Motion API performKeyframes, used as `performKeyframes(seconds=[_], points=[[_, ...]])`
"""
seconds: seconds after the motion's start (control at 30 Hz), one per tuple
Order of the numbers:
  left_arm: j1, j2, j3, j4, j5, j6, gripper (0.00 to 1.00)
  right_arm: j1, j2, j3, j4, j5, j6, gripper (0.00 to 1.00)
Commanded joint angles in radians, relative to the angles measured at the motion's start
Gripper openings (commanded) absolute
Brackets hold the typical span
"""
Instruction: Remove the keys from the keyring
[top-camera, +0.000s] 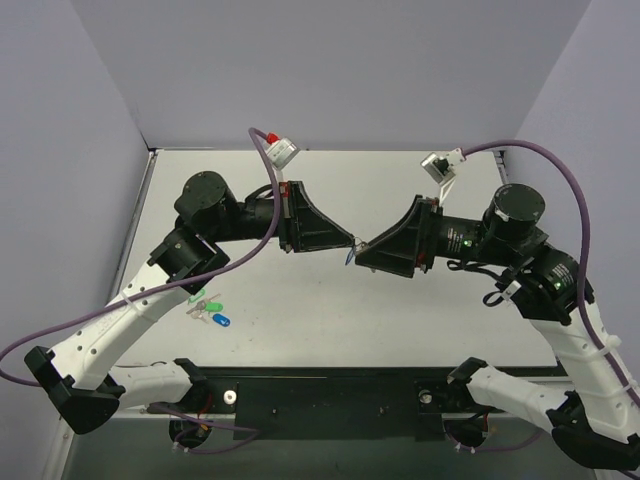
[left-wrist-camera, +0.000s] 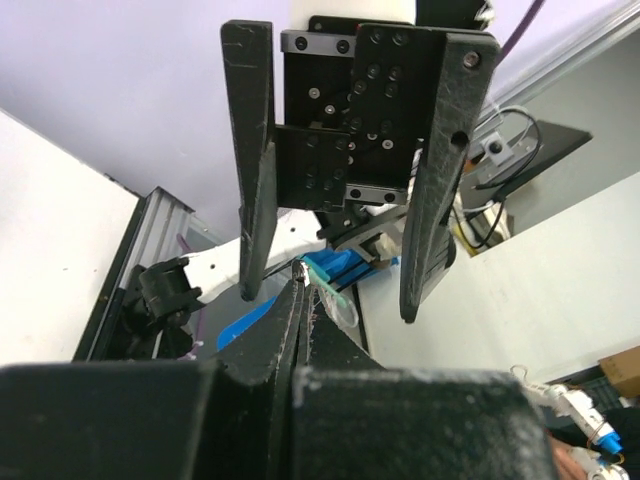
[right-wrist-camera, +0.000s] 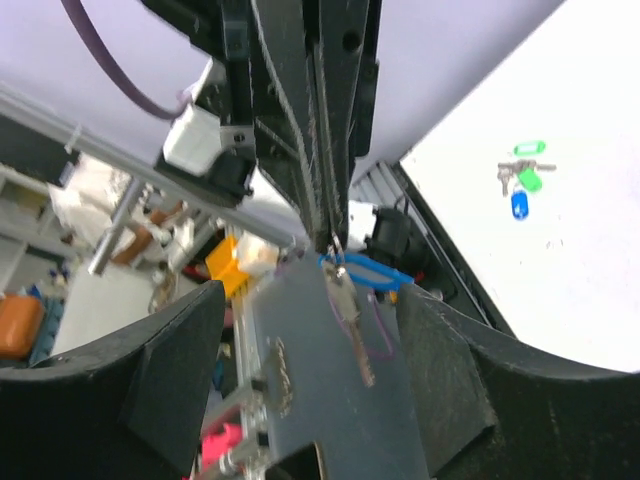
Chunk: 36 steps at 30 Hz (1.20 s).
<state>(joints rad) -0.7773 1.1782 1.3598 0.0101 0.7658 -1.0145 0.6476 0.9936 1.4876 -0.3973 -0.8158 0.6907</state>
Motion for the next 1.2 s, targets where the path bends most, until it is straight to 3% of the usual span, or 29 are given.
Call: performKeyframes(seconds=[0.0, 0.13, 0.2, 0.5, 0.77, 1.17], points=[[0.000, -0.028, -0.008, 0.123, -0.048, -0.116, 0.00, -0.057, -0.041, -0.117, 0.485, 0.021, 0.294, 0.65], [0.001, -0.023, -0.011, 0.152, -0.071, -0.168, 0.00, -0.089, -0.046, -0.176, 0.701, 0.046, 0.458, 0.66], [0.007, -0.022, -0.019, 0.163, -0.086, -0.190, 0.00, -0.091, -0.041, -0.173, 0.722, 0.053, 0.481, 0.65], [0.016, -0.020, -0.044, 0.171, -0.195, -0.216, 0.00, -0.091, -0.068, -0.184, 0.628, 0.086, 0.428, 0.56], [0.019, -0.017, -0.059, 0.249, -0.232, -0.260, 0.00, -0.091, -0.111, -0.216, 0.531, 0.158, 0.363, 0.57], [0.027, -0.043, -0.059, 0.251, -0.243, -0.257, 0.00, -0.132, -0.108, -0.191, 0.572, 0.234, 0.382, 0.63]])
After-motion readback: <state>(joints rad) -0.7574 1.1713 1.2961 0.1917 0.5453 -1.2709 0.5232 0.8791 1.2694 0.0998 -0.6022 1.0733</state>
